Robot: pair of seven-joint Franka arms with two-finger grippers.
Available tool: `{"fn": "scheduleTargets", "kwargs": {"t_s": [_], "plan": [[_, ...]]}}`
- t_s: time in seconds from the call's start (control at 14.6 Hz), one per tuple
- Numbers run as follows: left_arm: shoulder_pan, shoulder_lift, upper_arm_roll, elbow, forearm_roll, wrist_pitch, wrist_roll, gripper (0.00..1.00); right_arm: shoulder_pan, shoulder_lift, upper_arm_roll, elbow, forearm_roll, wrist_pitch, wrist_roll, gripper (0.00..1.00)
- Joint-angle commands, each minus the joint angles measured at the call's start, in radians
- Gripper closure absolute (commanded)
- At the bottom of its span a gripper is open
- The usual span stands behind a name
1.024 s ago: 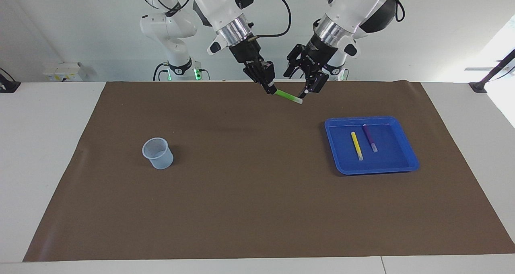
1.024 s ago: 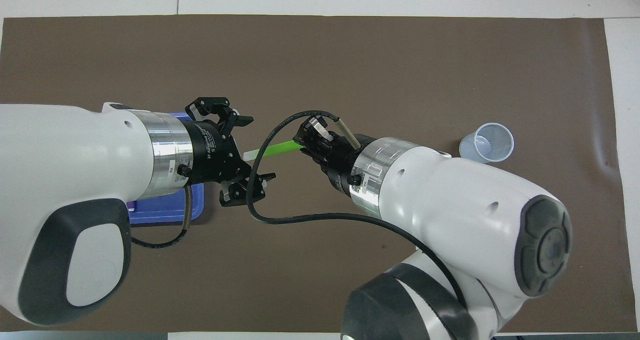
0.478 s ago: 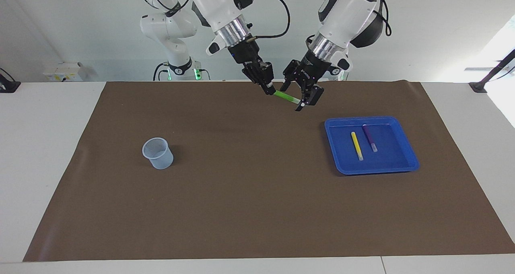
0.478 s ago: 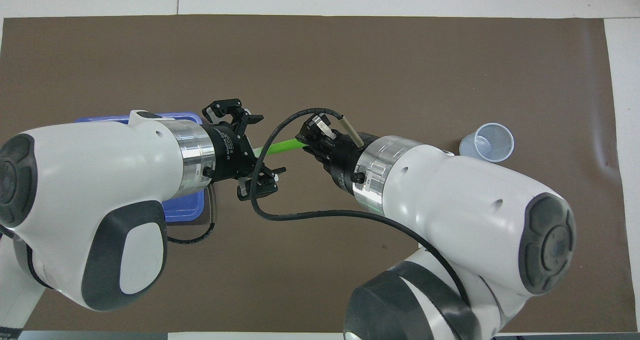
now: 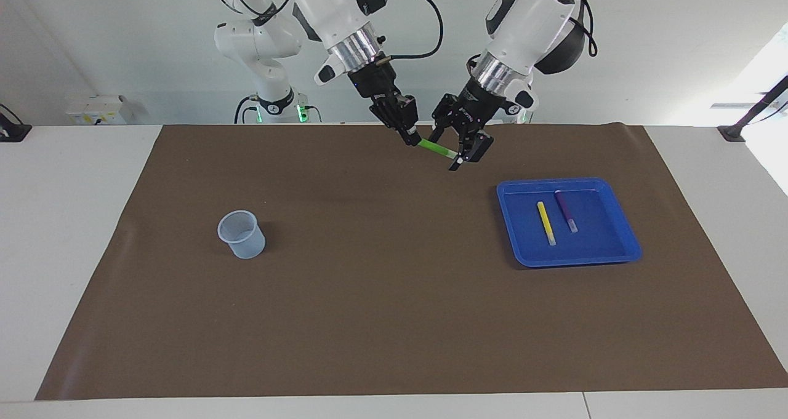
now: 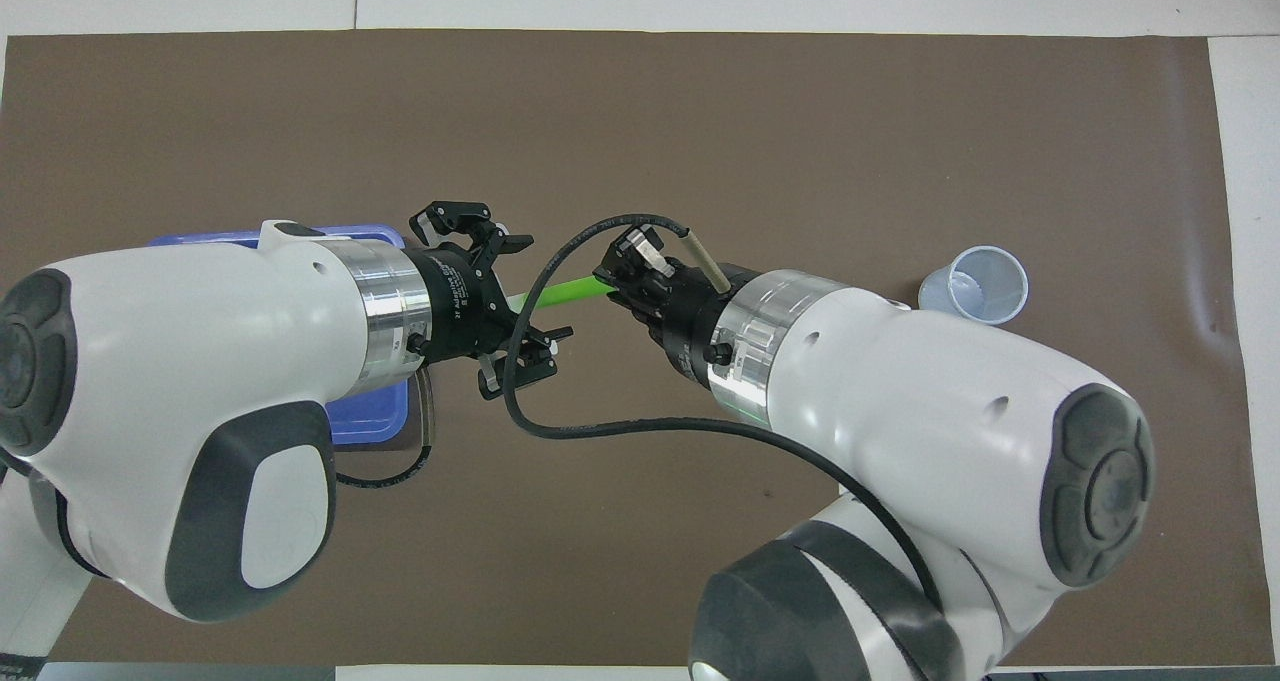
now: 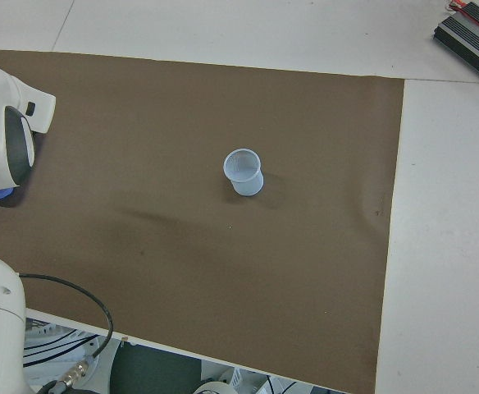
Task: Right arm passes pens to left for tray arrangement
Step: 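Grasp the green pen with the left gripper while the right gripper releases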
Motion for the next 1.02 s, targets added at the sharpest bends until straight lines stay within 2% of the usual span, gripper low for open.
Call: {"fn": "scheduleTargets", "kwargs": {"t_s": [0.0,0.14,0.34,0.82,0.89,0.96], "plan": [[-0.014,-0.007,0.009,-0.014,-0.003,0.017,0.009,0.36,-0.012,-0.016,0.006,-0.021,0.033,0.018,-0.025,1.00],[-0.013,-0.007,0.009,-0.013,-0.003,0.018,0.009,0.57,-0.012,-0.016,0.006,-0.019,0.033,0.020,-0.025,1.00],[-0.013,-0.005,0.009,-0.013,-0.003,0.017,0.004,1.00,-0.015,-0.015,0.005,-0.018,0.033,0.020,-0.025,1.00],[-0.011,-0.004,0.010,-0.005,-0.003,0.021,0.006,1.00,-0.018,-0.015,0.005,-0.016,0.065,0.020,-0.043,1.00],[-0.011,-0.004,0.010,-0.004,-0.003,0.023,0.009,1.00,-0.018,-0.015,0.005,-0.016,0.068,0.020,-0.043,0.78],[-0.011,-0.004,0.010,-0.004,-0.003,0.023,0.009,1.00,-0.018,-0.015,0.005,-0.016,0.068,0.020,-0.040,0.06]]}}
